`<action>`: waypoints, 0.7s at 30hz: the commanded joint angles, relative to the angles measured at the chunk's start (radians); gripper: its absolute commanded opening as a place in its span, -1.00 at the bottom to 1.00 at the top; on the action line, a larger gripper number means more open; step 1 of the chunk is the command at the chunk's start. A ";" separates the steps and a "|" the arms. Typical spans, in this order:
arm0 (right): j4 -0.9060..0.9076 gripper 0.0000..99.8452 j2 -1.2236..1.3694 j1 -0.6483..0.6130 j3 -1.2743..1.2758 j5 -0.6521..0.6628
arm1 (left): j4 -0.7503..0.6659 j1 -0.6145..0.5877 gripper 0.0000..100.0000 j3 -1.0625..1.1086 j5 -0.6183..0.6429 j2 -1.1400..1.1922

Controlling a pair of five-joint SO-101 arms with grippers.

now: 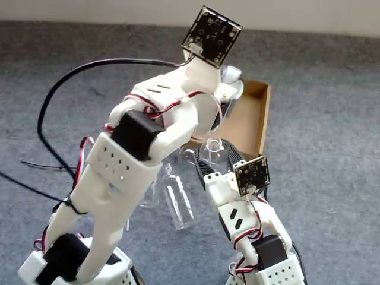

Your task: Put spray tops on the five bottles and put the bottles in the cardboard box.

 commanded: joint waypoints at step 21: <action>-0.002 -0.99 -0.013 0.018 -0.010 -0.018 | 0.014 0.021 -0.88 0.213 -0.003 -0.101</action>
